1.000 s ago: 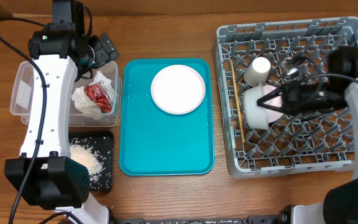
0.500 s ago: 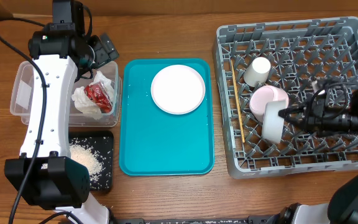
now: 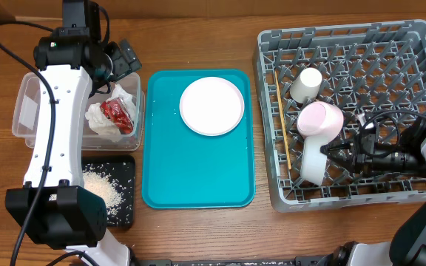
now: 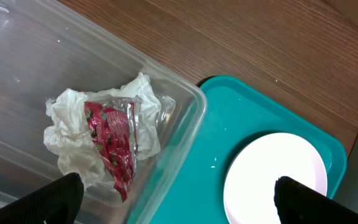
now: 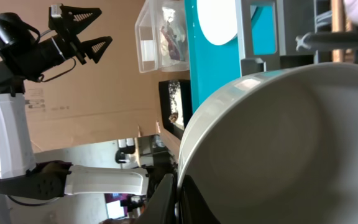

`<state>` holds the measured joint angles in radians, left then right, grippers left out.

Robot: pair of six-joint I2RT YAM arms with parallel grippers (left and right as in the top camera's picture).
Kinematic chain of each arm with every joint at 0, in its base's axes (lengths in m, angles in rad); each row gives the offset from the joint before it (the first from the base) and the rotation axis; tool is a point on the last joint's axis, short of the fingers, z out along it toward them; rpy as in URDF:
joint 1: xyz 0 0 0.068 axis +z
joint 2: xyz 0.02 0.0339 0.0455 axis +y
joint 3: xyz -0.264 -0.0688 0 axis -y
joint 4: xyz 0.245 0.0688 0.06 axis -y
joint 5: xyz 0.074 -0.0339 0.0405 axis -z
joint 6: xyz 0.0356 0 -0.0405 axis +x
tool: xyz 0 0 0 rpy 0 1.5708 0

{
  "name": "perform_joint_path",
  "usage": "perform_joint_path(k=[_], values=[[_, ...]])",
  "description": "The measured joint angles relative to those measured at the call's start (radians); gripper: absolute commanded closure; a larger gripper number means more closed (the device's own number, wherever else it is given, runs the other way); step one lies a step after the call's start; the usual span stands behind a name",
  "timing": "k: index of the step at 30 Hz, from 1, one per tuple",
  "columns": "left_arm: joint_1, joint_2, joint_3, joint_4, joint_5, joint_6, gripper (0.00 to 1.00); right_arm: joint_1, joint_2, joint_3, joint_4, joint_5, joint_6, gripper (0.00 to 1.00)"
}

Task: Sort waste into correct bins and load items into the dishwasher
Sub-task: 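Lift the small white bowl with the right gripper and carry it into the rack, then lower the small white bowl into the rack's lower area and release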

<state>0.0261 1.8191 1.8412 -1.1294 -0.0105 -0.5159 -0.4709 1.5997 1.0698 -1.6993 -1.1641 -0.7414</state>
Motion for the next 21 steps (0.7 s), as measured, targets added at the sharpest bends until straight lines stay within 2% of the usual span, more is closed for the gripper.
perform_joint_path(k=[17,21], values=[[0.0,0.0,0.0,0.0,0.0,0.0,0.0,-0.004,-0.005,-0.019,0.004,0.013,-0.026,0.96],[0.0,0.0,0.0,0.0,0.0,0.0,0.0,-0.019,-0.008,-0.019,0.024,0.023,-0.026,0.92]])
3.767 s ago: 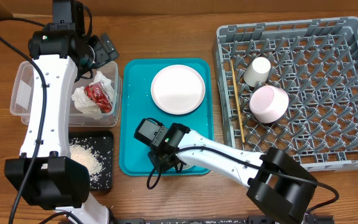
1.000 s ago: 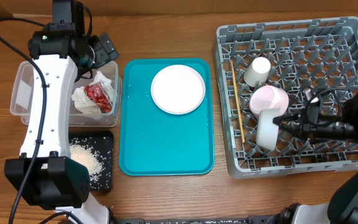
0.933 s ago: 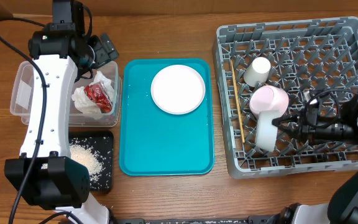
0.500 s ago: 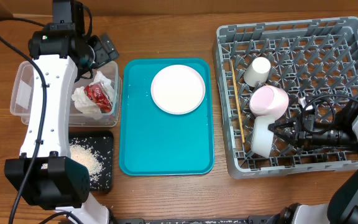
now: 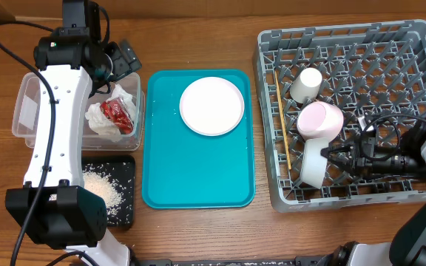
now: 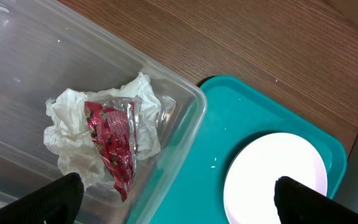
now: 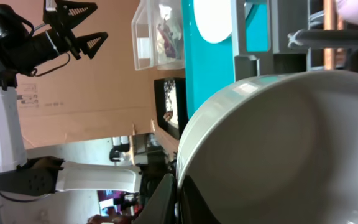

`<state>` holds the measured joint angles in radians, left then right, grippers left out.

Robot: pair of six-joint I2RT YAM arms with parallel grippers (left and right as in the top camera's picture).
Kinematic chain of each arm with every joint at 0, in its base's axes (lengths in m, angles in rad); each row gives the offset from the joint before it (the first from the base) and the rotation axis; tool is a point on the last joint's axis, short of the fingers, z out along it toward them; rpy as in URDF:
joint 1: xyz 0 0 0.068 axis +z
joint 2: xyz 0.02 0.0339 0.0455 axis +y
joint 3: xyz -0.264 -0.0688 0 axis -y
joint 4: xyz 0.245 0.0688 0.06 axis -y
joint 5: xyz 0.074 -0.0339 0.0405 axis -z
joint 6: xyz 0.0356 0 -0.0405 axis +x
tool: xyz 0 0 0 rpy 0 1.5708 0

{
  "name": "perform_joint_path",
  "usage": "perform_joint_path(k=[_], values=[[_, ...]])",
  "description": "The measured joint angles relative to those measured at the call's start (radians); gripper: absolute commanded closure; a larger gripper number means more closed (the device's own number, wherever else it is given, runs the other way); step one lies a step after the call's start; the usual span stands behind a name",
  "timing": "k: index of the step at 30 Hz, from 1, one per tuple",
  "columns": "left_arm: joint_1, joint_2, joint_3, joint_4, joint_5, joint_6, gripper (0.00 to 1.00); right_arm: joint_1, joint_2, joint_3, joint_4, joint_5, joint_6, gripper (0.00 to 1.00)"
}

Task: Sort waste into correct bins and load items into the dishwasher
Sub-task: 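Lower the small white bowl into the rack's lower area and release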

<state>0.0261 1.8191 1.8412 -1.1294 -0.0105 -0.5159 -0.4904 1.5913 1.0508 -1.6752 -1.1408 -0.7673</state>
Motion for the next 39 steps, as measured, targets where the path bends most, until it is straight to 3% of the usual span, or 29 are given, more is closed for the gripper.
perform_joint_path(k=[6,11,18,24,29,39], values=[[0.0,0.0,0.0,0.0,0.0,0.0,0.0,-0.061,-0.002,0.0,0.033,0.018,-0.003,0.82],[0.0,0.0,0.0,0.0,0.0,0.0,0.0,-0.121,-0.002,0.0,0.041,0.043,-0.008,0.81],[0.0,0.0,0.0,0.0,0.0,0.0,0.0,-0.179,-0.002,0.0,0.05,0.05,-0.012,0.68],[0.0,0.0,0.0,0.0,0.0,0.0,0.0,-0.253,-0.002,0.0,0.069,0.021,-0.01,0.54],[0.0,0.0,0.0,0.0,0.0,0.0,0.0,-0.319,-0.002,0.0,0.079,-0.032,-0.009,0.35],[0.0,0.0,0.0,0.0,0.0,0.0,0.0,-0.354,-0.002,0.122,0.1,-0.026,0.16,0.34]])
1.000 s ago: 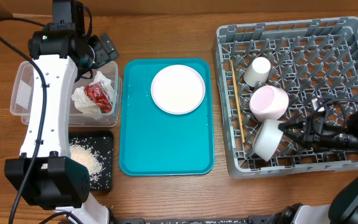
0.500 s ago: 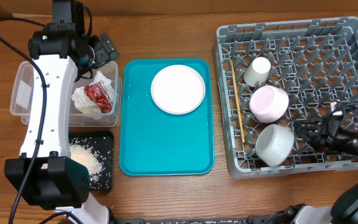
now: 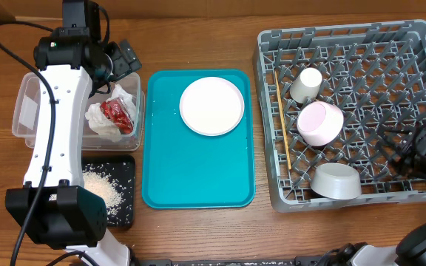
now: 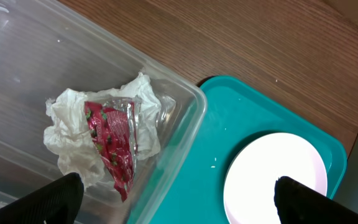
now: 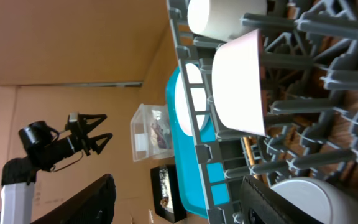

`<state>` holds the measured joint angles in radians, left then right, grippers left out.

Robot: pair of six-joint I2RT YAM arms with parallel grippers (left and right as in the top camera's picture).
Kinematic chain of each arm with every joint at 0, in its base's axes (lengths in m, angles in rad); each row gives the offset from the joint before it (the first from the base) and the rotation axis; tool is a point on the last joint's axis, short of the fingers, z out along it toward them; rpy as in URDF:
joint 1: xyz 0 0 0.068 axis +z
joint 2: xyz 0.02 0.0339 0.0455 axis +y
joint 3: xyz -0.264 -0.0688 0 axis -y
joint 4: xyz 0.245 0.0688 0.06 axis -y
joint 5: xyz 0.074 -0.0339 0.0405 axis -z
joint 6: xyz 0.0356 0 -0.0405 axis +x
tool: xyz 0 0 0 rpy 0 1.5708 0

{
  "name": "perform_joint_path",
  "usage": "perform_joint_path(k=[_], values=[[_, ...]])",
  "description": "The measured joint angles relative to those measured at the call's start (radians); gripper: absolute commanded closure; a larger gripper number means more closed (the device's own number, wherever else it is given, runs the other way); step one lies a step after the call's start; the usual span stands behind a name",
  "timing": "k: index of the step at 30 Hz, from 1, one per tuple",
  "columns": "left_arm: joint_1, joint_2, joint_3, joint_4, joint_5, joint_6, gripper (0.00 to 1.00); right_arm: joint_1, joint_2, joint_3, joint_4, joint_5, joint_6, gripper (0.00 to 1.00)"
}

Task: Sort waste into correct bins and load items into the dishwasher
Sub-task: 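Lower the small white bowl into the rack's lower area and release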

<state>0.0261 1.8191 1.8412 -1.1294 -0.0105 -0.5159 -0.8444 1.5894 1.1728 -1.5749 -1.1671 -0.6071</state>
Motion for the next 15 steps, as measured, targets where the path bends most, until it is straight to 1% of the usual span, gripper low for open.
perform_joint_path(k=[3,7,10,15], values=[[0.0,0.0,0.0,0.0,0.0,0.0,0.0,0.031,0.0,0.049,0.002,0.04,0.053,0.34],[0.0,0.0,0.0,0.0,0.0,0.0,0.0,0.124,0.0,0.089,0.033,0.115,0.131,0.34],[0.0,0.0,0.0,0.0,0.0,0.0,0.0,0.229,0.0,0.101,0.106,0.2,0.22,0.34],[0.0,0.0,0.0,0.0,0.0,0.0,0.0,0.459,0.0,0.102,0.227,0.28,0.338,0.34]])
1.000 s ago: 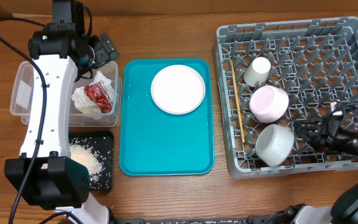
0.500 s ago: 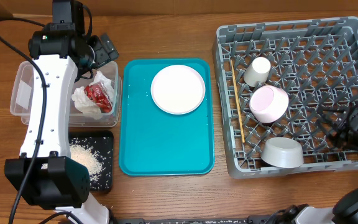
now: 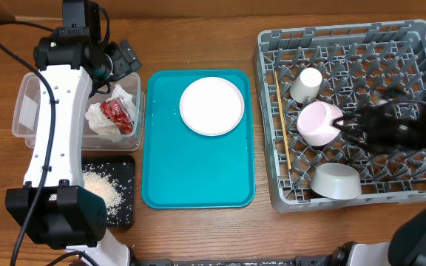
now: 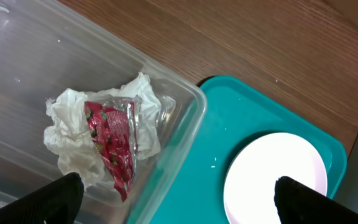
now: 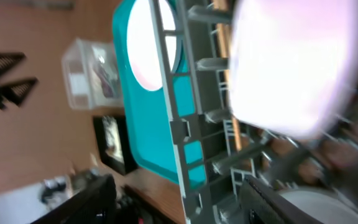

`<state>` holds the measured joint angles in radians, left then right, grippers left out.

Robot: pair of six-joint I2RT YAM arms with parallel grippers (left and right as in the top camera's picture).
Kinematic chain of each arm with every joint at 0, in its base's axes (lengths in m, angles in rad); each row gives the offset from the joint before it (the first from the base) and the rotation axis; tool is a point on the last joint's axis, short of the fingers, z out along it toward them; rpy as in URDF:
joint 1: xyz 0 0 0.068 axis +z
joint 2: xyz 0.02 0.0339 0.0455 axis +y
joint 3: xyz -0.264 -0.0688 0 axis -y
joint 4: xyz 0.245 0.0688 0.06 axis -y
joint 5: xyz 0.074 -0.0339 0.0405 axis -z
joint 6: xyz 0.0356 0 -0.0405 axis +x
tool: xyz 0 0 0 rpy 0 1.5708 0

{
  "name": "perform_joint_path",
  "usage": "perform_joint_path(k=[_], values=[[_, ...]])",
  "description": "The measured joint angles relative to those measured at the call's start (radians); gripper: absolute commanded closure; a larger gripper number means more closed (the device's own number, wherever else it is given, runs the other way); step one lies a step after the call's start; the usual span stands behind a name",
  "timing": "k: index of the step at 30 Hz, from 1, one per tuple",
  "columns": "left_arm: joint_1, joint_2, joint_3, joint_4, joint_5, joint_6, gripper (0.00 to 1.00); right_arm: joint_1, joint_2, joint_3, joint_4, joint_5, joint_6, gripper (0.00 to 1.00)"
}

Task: Sort waste into correct bins and load items into the dishwasher
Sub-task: 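Lower the small white bowl into the rack's lower area and release, then move the right gripper left over the white plate on the teal tray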

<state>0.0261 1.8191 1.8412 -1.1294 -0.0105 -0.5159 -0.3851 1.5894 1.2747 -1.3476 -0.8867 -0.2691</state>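
Note:
A white plate (image 3: 211, 106) lies on the teal tray (image 3: 198, 181). In the grey dish rack (image 3: 420, 37) sit a white cup (image 3: 306, 84), a pink bowl (image 3: 316, 124), a grey-white bowl (image 3: 336, 181) mouth down, and a chopstick (image 3: 282, 129). My right gripper (image 3: 348, 123) is blurred, open, right beside the pink bowl (image 5: 291, 68), holding nothing. The left gripper (image 3: 124, 58) hangs open above the far right corner of the clear bin (image 3: 28, 111). Its wrist view shows the red wrapper (image 4: 114, 140) on tissue and the plate (image 4: 275, 171).
A black tray (image 3: 124, 214) with rice grains sits in front of the clear bin. The rack's upright tines stand all around the right gripper. The left arm's white links stretch over the clear bin and the black tray.
My right gripper has moved left from the rack's right edge to just beside the pink bowl, still open. The left arm and all the dishes are where they were.
At first my right gripper held the grey-white bowl on edge at the rack's front left, and did so again shortly after. Then the bowl lay mouth down in the rack and the gripper was open at the right edge. Now it is at the pink bowl.

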Motion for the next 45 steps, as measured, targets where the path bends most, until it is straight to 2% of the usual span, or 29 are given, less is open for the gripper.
perform_joint_path(k=[4,8,14,21,29,35,42,45], values=[[0.0,0.0,0.0,0.0,0.0,0.0,0.0,0.188,0.0,0.001,0.119,0.048,0.095,0.34],[0.0,0.0,0.0,0.0,0.0,0.0,0.0,0.395,0.0,0.002,0.269,0.175,0.225,0.34],[0.0,0.0,0.0,0.0,0.0,0.0,0.0,0.76,0.0,0.002,0.489,0.472,0.389,0.34],[0.0,0.0,0.0,0.0,0.0,0.0,0.0,0.992,0.007,0.002,0.672,0.74,0.457,0.27],[0.0,0.0,0.0,0.0,0.0,0.0,0.0,1.086,0.133,0.003,0.872,0.937,0.475,0.15],[0.0,0.0,0.0,0.0,0.0,0.0,0.0,1.085,0.285,0.003,0.966,0.949,0.478,0.16],[0.0,0.0,0.0,0.0,0.0,0.0,0.0,1.085,0.391,0.003,0.996,0.916,0.477,0.25],[0.0,0.0,0.0,0.0,0.0,0.0,0.0,1.085,0.394,0.003,0.993,0.914,0.48,0.43]])
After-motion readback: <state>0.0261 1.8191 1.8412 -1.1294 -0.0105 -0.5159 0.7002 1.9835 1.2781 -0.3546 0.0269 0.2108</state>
